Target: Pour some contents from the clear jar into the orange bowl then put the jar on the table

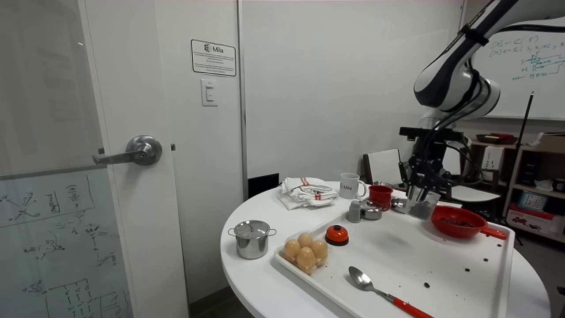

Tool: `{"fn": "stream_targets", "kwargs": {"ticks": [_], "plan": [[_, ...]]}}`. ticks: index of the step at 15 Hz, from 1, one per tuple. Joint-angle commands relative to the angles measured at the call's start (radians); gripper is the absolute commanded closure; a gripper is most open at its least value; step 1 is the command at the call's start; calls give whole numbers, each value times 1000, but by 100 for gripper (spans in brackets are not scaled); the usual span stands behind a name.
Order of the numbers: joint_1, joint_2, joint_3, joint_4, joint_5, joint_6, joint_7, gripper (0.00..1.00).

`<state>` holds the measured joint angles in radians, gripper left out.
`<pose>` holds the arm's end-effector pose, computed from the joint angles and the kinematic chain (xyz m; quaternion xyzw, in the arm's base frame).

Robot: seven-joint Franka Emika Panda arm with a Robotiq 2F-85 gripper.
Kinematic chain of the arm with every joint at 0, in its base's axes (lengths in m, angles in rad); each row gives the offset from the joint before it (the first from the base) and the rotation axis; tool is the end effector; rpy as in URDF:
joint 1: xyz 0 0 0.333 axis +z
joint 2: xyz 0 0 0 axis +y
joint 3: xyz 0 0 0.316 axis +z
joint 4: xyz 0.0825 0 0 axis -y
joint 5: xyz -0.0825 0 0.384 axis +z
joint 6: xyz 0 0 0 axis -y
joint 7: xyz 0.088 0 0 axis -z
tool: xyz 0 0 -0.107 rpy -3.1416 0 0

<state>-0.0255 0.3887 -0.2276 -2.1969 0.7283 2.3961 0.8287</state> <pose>0.5216 -0.1324 0.1959 -0.6639 0.7230 0.1205 0.1483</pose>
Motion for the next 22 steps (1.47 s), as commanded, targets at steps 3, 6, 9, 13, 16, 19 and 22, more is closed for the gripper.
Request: {"fn": "stream_targets", "kwargs": {"ticks": [3, 6, 9, 13, 16, 19, 22], "plan": [[39, 10, 14, -12, -202, 57, 199, 94], [28, 31, 30, 13, -294, 4, 269, 94], [17, 51, 48, 34, -332, -24, 286, 94], [14, 92, 61, 62, -335, -5, 300, 94], [11, 123, 71, 87, -321, 11, 305, 94], [13, 151, 72, 109, -326, 23, 320, 94], [23, 175, 66, 124, -339, 39, 337, 94]]}}
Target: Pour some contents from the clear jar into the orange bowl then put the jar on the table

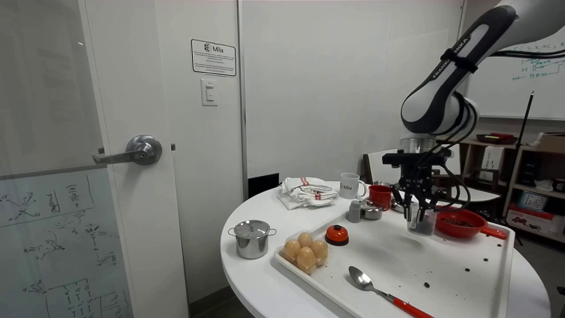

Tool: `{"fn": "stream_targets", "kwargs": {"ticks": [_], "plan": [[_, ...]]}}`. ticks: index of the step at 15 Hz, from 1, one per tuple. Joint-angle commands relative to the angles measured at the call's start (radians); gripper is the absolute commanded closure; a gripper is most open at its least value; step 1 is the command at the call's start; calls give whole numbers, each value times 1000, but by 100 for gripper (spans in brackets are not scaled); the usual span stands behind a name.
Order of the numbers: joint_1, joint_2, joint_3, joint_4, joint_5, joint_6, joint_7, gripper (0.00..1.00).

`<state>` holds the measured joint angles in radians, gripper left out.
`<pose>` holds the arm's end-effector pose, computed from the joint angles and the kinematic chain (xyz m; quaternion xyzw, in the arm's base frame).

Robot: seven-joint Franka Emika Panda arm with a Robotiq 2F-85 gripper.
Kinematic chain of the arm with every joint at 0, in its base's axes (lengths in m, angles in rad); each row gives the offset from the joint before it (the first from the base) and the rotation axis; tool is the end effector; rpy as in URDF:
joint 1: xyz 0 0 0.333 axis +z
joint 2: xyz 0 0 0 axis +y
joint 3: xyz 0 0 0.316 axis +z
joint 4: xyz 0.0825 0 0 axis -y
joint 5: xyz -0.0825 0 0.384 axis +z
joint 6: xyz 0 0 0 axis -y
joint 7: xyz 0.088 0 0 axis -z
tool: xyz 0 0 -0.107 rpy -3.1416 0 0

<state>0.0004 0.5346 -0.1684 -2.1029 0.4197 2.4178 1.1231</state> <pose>0.5460 -0.0937 0.1470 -0.6838 0.7189 0.1225 0.0241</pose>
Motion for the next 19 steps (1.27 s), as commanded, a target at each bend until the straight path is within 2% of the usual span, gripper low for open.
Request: {"fn": "stream_targets", "kwargs": {"ticks": [1, 6, 7, 8, 9, 15, 16, 18, 19], "plan": [[1, 35, 5, 33, -35, 25, 47, 94], [18, 59, -7, 45, -75, 53, 91, 94], [19, 62, -8, 47, -83, 53, 99, 69], [20, 64, -9, 49, -91, 52, 109, 50], [19, 65, -9, 51, -98, 48, 115, 45], [-10, 57, 15, 62, -80, 7, 113, 1], [-6, 53, 13, 42, -88, 34, 103, 19], [-9, 53, 14, 45, -87, 30, 102, 4], [-10, 53, 14, 46, -87, 29, 102, 1]]}}
